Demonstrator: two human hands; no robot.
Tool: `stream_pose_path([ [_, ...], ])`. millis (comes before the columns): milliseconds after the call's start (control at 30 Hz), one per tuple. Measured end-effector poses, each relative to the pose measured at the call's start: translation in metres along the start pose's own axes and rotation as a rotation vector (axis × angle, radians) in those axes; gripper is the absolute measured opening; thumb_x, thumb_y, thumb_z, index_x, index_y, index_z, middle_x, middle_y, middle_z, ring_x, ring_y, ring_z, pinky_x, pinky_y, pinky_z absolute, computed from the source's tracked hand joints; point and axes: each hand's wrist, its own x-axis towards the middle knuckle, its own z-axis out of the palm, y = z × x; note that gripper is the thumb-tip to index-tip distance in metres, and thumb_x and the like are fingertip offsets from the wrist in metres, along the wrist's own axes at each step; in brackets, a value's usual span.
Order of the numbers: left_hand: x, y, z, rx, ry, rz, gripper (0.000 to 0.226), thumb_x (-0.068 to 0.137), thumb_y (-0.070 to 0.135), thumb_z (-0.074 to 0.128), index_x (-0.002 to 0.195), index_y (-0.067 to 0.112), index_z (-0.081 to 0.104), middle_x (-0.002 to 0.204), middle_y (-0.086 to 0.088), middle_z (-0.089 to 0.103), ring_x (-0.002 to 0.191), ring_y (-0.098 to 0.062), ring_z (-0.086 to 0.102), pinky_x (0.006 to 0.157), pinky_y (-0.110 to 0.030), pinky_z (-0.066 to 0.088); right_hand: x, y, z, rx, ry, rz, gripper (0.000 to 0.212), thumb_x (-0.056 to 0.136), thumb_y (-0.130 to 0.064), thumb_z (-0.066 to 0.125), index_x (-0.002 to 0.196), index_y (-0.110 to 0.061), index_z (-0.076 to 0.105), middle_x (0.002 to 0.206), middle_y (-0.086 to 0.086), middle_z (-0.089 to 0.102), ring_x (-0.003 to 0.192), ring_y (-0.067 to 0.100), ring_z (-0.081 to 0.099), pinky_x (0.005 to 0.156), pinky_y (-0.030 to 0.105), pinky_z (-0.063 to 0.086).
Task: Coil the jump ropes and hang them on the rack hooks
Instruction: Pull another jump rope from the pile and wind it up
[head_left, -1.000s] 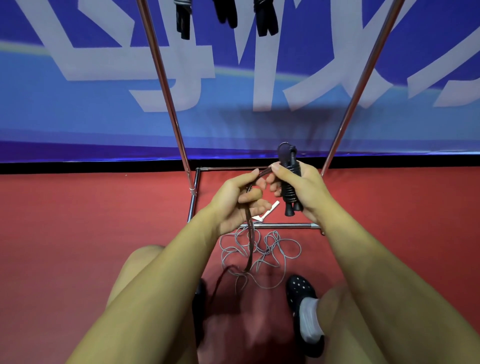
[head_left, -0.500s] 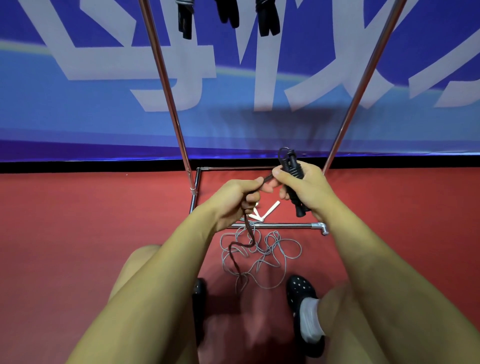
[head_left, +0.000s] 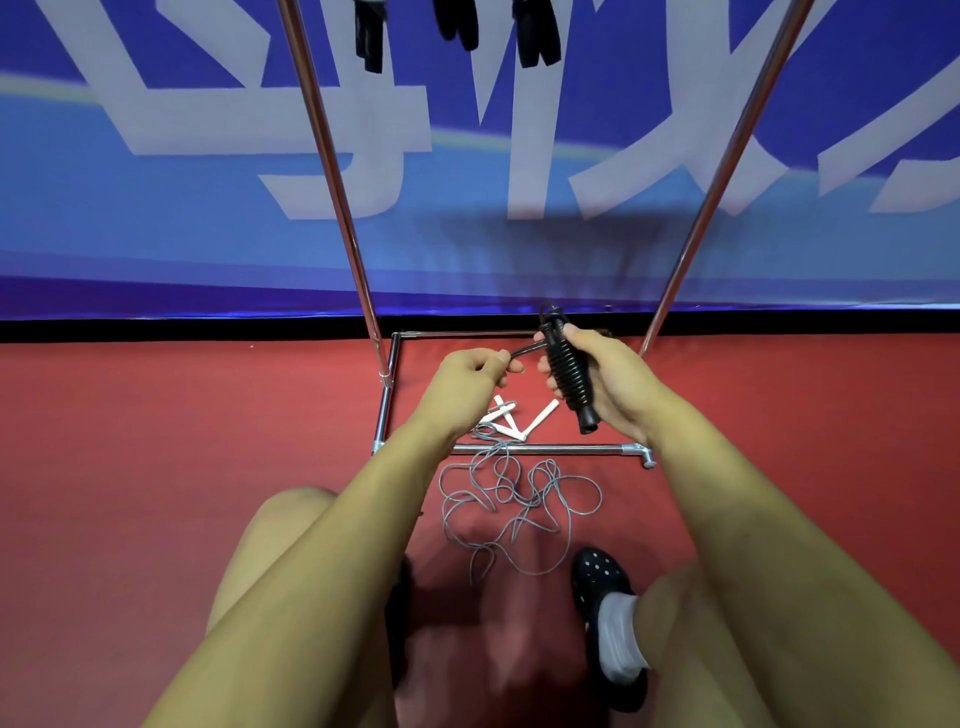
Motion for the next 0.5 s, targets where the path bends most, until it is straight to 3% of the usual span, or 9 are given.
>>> stream_pose_path([
  [100,-0.0015,0.0003,-0.0016,-0.012,0.0,-0.009,0.034,0.107,0.027,0.05,0.079,0.025,0.069,0.08,0.001,0.064,0.067,-0.015,0.045,0.054,-0.019,0.032,0.0008,0.0031,-0.0004,-0.008,-0.01,0.001,0.024,0.107,-0.024,0.048,0.104,-0.009,0.066,0.091,0.007,0.07,0.077,0.019,0.062,0.077,0.031,0.049],
  [200,-0.0017,0.0004,-0.002,-0.023,0.016,0.015,0.036,0.107,0.026,0.051,0.074,0.028,0.066,0.11,-0.011,0.074,0.087,-0.017,0.051,0.063,-0.02,0.035,0.0001,0.005,-0.0018,-0.058,-0.047,-0.01,0.018,0.106,-0.02,0.051,0.101,-0.013,0.066,0.095,0.005,0.069,0.087,0.018,0.059,0.086,0.029,0.047],
  [267,-0.0031,0.0022,-0.0023,-0.013,0.017,0.036,0.037,0.107,0.025,0.051,0.073,0.028,0.065,0.117,-0.013,0.072,0.092,-0.018,0.051,0.064,-0.016,0.036,-0.0007,0.0049,-0.0025,-0.09,-0.046,-0.039,0.017,0.106,-0.02,0.053,0.1,-0.014,0.068,0.094,0.003,0.07,0.089,0.016,0.06,0.09,0.03,0.047],
  [333,-0.0036,0.0029,-0.0021,0.003,0.006,0.057,0.036,0.107,0.026,0.05,0.075,0.026,0.065,0.109,-0.013,0.073,0.087,-0.017,0.053,0.06,-0.012,0.038,-0.0025,0.004,-0.0023,-0.14,-0.026,-0.074,0.015,0.105,-0.02,0.056,0.1,-0.014,0.069,0.092,0.002,0.07,0.089,0.016,0.063,0.089,0.031,0.049],
  [400,-0.0039,0.0031,-0.001,0.037,0.0,0.072,0.033,0.107,0.029,0.05,0.083,0.021,0.071,0.087,-0.008,0.067,0.072,-0.013,0.051,0.057,-0.016,0.04,-0.0048,0.0024,-0.0014,-0.166,-0.015,-0.091,0.012,0.101,-0.021,0.062,0.1,-0.013,0.07,0.091,0.003,0.07,0.09,0.018,0.066,0.084,0.032,0.052],
  [500,-0.003,0.0017,0.0012,0.105,0.024,0.09,0.032,0.105,0.035,0.052,0.09,0.022,0.077,0.074,0.0,0.057,0.067,-0.014,0.049,0.071,-0.03,0.044,-0.0085,-0.0001,0.0013,-0.144,0.02,-0.084,0.018,0.092,-0.022,0.076,0.104,-0.011,0.071,0.085,0.001,0.074,0.083,0.02,0.071,0.074,0.032,0.058],
])
